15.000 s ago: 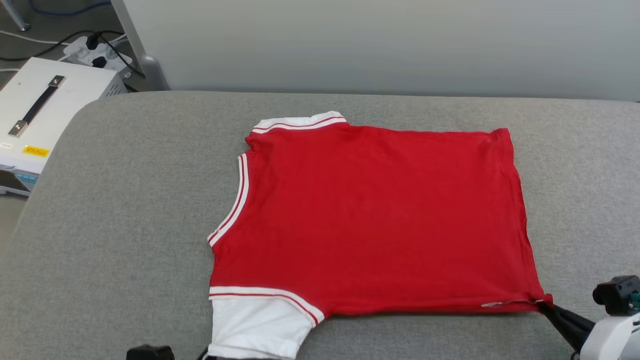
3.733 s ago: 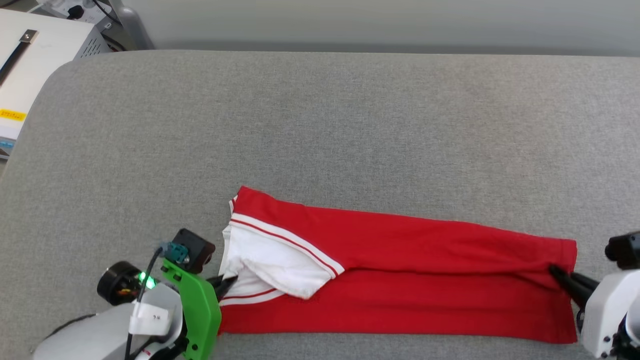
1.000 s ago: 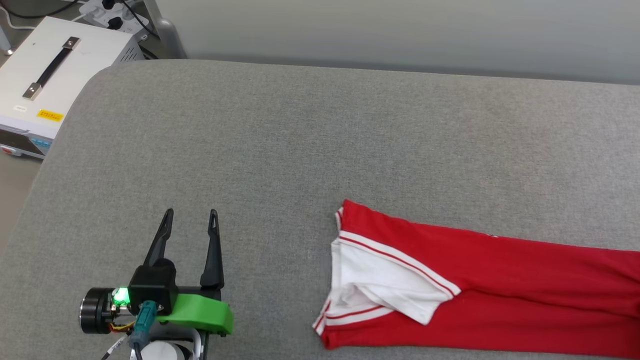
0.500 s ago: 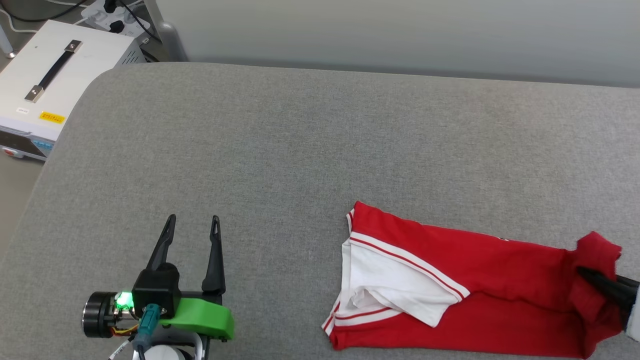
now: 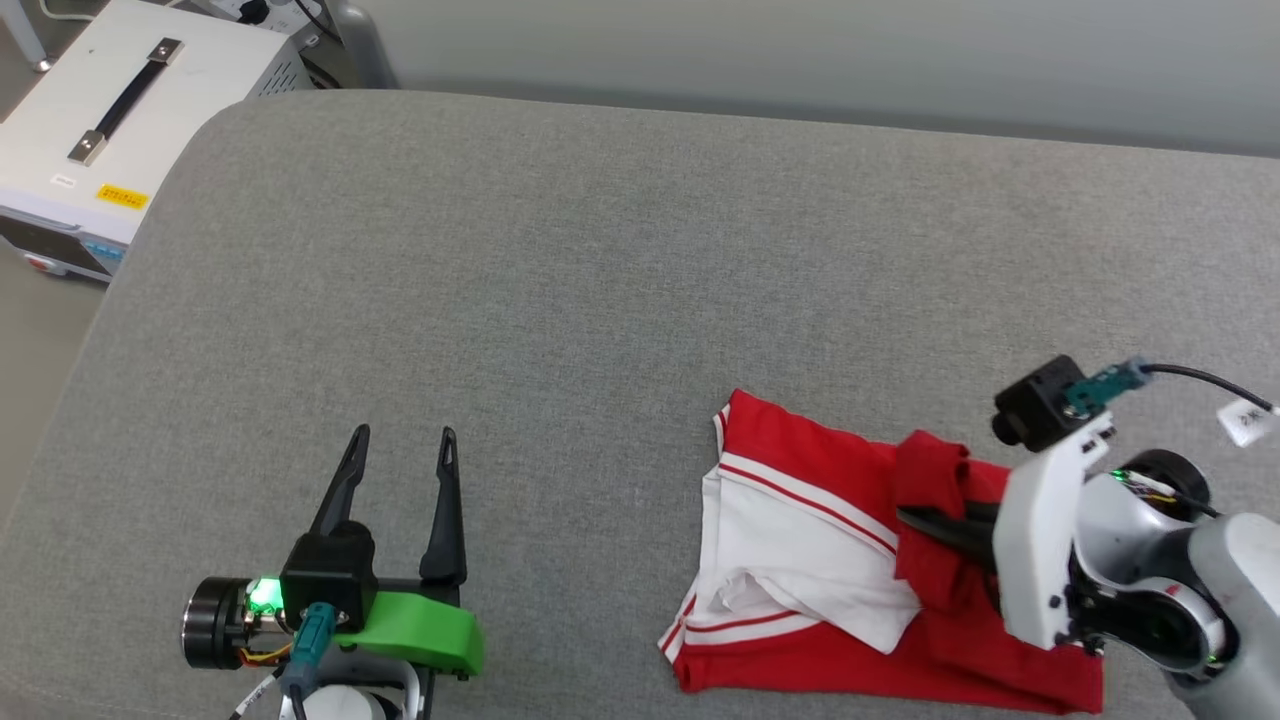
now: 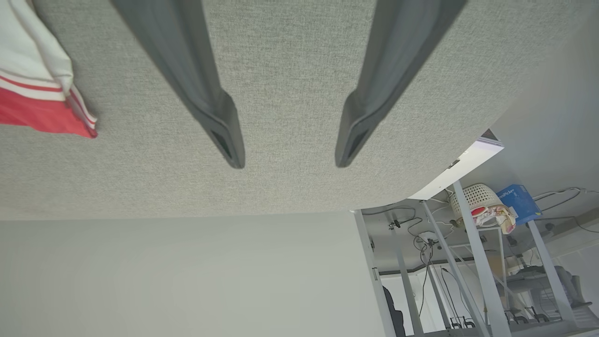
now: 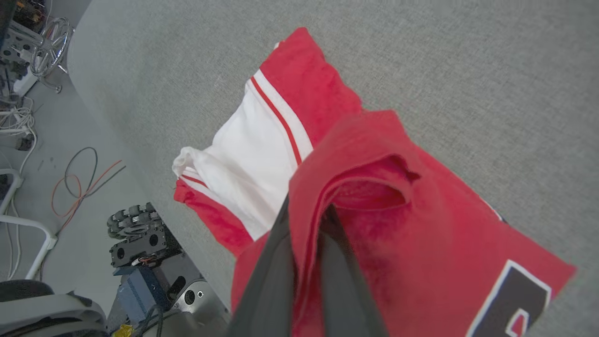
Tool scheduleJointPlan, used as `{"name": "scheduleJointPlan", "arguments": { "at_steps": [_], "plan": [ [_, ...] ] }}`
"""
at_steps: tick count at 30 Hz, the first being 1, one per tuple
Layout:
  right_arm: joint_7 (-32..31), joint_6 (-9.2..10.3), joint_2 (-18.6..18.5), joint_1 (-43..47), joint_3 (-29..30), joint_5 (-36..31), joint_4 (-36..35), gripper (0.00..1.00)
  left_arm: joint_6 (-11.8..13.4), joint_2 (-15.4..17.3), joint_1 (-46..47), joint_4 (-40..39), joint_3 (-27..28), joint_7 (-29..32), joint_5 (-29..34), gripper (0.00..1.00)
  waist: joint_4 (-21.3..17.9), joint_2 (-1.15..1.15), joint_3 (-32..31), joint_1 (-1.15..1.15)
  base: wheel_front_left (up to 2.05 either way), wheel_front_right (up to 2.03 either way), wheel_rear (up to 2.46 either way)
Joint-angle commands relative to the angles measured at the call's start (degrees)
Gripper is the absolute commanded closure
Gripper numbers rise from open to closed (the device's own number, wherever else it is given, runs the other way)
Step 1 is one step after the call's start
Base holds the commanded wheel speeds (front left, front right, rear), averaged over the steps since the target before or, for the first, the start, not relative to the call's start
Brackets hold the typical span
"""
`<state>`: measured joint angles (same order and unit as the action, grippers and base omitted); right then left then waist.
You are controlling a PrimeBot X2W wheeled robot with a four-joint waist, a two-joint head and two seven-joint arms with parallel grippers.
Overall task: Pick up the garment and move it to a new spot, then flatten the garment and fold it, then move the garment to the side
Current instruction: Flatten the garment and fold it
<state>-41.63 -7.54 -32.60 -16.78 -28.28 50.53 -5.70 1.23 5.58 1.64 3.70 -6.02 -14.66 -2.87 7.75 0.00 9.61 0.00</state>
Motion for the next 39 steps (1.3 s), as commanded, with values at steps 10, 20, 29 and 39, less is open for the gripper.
{"name": "scheduleJointPlan", "arguments": {
  "at_steps": [10, 20, 29, 39],
  "plan": [
    [4.2, 0.05, 8.3, -14.2, -12.8, -2.4, 14.5, 1.0, -0.3, -1.3, 3.4, 0.3, -0.4, -0.3, 0.6, 0.0, 2.0, 0.0, 3.6, 0.0, 0.0, 0.0, 0.0],
    [9.7, 0.05, 11.8, -16.0, -21.2, -1.9, 28.5, 1.0, -0.1, -1.8, 3.8, 0.9, -0.1, -0.3, 0.6, 0.0, 2.1, 0.0, 4.4, 0.0, 0.0, 0.0, 0.0],
    [23.5, 0.05, 7.7, -17.1, -22.1, -1.0, 23.5, 0.0, -0.1, -1.5, 2.5, 1.3, 1.1, -0.3, 1.1, 0.0, -0.6, 0.0, 1.6, 0.0, 0.0, 0.0, 0.0],
    [46.1, 0.05, 3.5, -13.2, -8.3, -10.1, 19.6, 0.0, -0.3, -1.4, 1.3, 1.3, 1.7, -0.3, 1.2, 0.0, -3.4, 0.0, -1.6, 0.0, 0.0, 0.0, 0.0]
  ]
}}
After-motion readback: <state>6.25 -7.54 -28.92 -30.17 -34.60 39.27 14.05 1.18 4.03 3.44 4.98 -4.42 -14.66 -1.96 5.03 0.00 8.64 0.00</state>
